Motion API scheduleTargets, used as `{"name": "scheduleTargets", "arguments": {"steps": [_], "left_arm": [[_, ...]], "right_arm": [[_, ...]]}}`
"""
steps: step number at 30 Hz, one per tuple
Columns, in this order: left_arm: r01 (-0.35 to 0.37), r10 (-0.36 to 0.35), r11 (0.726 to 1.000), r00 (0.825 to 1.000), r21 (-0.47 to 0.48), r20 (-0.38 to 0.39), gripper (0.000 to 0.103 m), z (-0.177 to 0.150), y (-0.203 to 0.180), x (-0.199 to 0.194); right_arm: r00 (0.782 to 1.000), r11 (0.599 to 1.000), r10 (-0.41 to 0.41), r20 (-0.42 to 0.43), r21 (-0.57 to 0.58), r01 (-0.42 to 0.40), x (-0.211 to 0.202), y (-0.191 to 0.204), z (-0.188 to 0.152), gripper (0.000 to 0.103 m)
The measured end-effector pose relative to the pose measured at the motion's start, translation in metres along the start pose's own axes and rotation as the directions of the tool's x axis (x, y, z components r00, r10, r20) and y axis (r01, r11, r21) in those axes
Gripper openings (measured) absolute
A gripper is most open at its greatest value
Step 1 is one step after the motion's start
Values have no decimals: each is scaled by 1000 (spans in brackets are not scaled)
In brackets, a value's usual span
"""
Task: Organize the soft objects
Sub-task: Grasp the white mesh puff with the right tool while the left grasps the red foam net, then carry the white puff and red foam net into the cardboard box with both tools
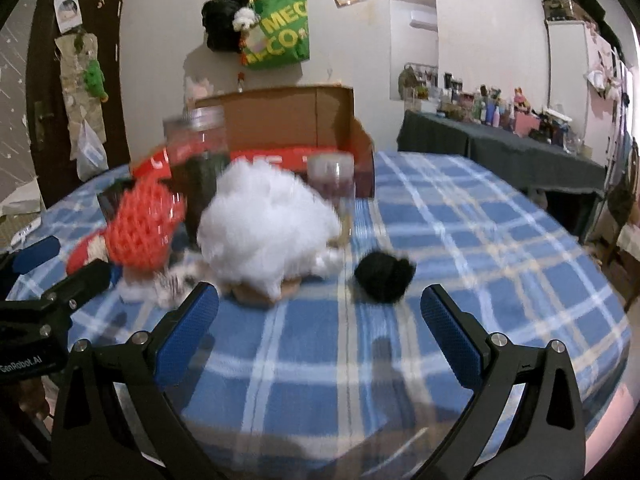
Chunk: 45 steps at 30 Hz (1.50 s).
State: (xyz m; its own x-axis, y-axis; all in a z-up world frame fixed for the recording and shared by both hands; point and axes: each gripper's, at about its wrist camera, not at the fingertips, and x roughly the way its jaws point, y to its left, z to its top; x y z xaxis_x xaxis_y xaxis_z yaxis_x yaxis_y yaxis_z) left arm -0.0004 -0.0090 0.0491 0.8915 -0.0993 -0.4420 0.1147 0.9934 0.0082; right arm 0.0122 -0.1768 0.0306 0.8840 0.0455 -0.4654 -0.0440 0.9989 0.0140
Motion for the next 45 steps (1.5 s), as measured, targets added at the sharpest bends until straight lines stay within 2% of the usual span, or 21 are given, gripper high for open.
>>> {"name": "scheduleTargets", "arguments": {"steps": [8, 13, 16, 18, 19, 20, 21, 22, 24, 30, 36, 45], "left_arm": [[74, -74, 996, 997, 43, -1, 103, 36, -2, 16], [108, -106, 993, 994, 57, -36, 103, 45, -1, 32], [126, -122, 990, 990, 63, -63, 95, 46, 0, 40], [145, -139, 987, 986, 73, -88, 85, 45, -1, 46], [150, -142, 986, 985, 78, -98, 82, 44, -3, 49], [155, -145, 984, 983, 86, -108, 73, 44, -4, 51], [168, -157, 981, 981, 93, -116, 66, 44, -5, 53], [184, -171, 978, 977, 96, -126, 63, 43, -6, 54], [214, -199, 972, 970, 96, -143, 45, 41, -6, 56], [236, -221, 966, 966, 103, -137, 39, 38, -10, 52], [236, -223, 967, 967, 93, -124, 38, 39, -5, 45], [239, -231, 967, 969, 83, -91, 38, 52, 6, 24]], "right_arm": [[995, 993, 97, 5, -69, -96, 21, -7, 39, 103], [979, 973, 195, -58, -113, -200, 46, -3, 50, 103], [965, 960, 239, -111, -121, -252, 61, 0, 53, 103], [955, 952, 261, -142, -125, -278, 68, 3, 52, 103], [949, 947, 275, -156, -125, -295, 71, 4, 51, 101], [939, 940, 296, -177, -121, -319, 74, 5, 50, 91], [933, 936, 306, -188, -120, -331, 75, 6, 48, 77], [928, 933, 316, -200, -115, -342, 76, 7, 47, 71], [921, 928, 333, -203, -104, -359, 76, 7, 45, 54], [927, 929, 340, -157, -96, -357, 61, 5, 43, 29], [939, 938, 324, -116, -85, -335, 50, 3, 45, 23], [936, 934, 349, -39, -74, -351, 18, 0, 54, 21]]}}
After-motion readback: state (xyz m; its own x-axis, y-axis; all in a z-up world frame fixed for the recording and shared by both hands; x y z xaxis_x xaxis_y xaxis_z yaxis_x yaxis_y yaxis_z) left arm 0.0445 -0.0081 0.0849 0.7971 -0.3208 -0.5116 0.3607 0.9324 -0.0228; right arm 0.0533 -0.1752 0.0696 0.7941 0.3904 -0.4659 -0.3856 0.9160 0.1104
